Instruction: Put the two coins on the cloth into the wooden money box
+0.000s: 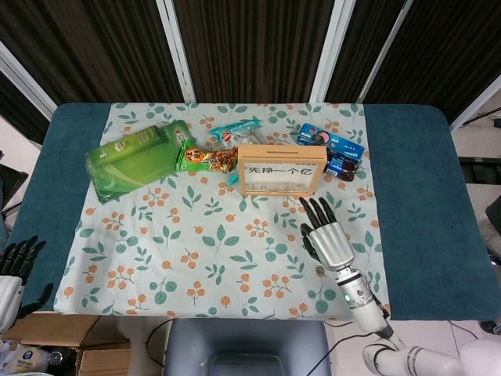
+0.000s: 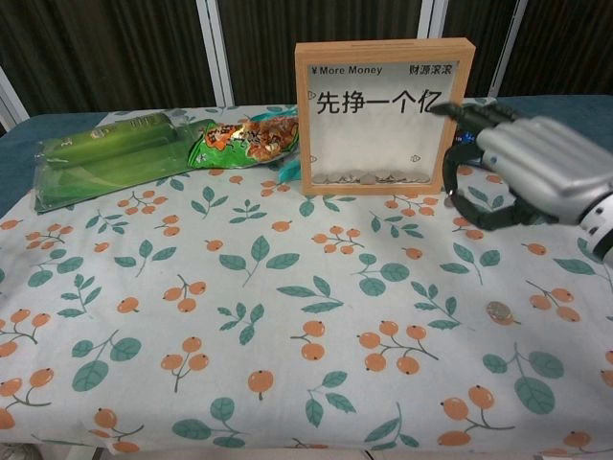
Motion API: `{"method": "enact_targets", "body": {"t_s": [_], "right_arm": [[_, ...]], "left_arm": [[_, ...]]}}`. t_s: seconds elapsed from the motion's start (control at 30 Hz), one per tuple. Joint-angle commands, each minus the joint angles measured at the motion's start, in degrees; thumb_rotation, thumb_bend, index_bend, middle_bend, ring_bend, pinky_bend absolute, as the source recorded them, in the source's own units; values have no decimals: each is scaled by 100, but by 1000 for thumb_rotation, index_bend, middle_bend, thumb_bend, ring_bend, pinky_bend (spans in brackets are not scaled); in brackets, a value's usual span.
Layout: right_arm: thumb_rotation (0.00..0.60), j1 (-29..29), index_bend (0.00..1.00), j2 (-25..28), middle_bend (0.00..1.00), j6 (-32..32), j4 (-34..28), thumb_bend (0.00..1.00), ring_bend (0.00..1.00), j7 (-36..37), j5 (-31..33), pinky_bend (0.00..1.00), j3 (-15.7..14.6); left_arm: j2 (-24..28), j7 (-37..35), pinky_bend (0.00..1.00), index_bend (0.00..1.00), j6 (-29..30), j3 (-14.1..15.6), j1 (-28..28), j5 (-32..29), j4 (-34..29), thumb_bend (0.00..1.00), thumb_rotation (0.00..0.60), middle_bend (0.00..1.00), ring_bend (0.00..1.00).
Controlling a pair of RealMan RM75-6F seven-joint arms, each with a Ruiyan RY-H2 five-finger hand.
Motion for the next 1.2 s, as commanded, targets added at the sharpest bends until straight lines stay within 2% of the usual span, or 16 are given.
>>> {"method": "enact_targets", "body": {"t_s": [0.03,0.1,0.2,0.27,0.3,0.4,0.6,0.87,1.2], "right_arm": [[600,1,738,647,128,565,-948,640,0,-419,-203,0,462],[600,62,740,844,131,604,-1301,640,0,-659,-128,0,705],[600,107,741,958,131,587,-1527,641,0,-817,-59,0,844],[600,311,742,1122,131,599,-1840,640,0,-1209,31,0,1274],[600,488,743,1151,132,446,-1954,640,0,-1509,242,0,1535],[600,819,746,1105,134,135,-2006,640,0,-2136,779,0,1923],[600,1499,745,740,134,-357,-1793,640,0,-2894,2018,0,2486],[600,2401,741,214,134,-501,-1005,640,0,-3818,3179,0,2790],[600,3009,741,-278,134,-597,-202,640,0,-3972,4028,0,2761]], "left_arm": [[8,-14,32,0,40,8,14,25,-2,368,600,0,0],[13,-15,32,0,76,7,19,48,-14,368,600,0,0],[19,-22,32,0,95,7,26,53,-22,368,600,0,0],[25,-50,32,0,127,9,34,71,-23,368,600,0,0],[26,-65,32,0,137,11,35,82,-17,368,600,0,0],[30,-98,32,0,149,19,39,95,3,368,600,0,0],[41,-189,32,0,155,29,66,71,51,367,600,0,0],[30,-270,32,0,183,33,97,56,108,367,600,0,0],[39,-376,32,0,160,9,88,23,156,367,600,0,0]]}}
